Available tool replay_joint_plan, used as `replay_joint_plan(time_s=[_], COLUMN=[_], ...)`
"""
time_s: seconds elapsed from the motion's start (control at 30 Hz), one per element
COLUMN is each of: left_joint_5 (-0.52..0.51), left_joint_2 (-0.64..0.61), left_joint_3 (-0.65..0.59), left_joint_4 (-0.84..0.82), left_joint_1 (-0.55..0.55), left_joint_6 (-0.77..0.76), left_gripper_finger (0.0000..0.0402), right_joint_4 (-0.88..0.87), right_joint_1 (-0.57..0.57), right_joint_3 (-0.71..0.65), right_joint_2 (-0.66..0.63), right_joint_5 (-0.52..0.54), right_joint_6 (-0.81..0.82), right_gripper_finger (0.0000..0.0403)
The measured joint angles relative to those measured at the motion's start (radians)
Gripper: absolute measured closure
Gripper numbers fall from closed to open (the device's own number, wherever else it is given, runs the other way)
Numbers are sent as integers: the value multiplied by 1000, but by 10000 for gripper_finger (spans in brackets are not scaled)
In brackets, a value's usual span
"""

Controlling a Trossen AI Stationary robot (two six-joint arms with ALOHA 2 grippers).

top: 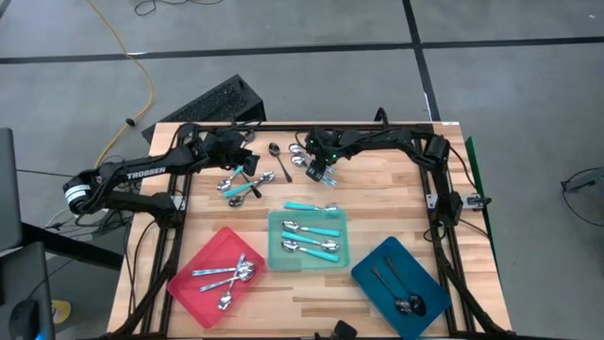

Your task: Sort silverware by color (type)

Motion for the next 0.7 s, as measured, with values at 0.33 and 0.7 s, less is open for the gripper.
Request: replay_joint_plan(time_s=[0.33, 0.7], left_joint_5=[15, 31], left_joint_2=[0, 0], left_joint_3=[0, 0], left_joint_4=[0, 0], left_joint_1=[0, 0], left_joint_6=[0, 0], left_gripper_finger=[220, 220], right_joint_4=[-95, -187], right_joint_1=[4, 4], right_joint_3=[5, 84], right_joint_2=[0, -2], right_joint_5=[1, -14], right_joint_6=[93, 150], right_gripper_finger=[328, 346])
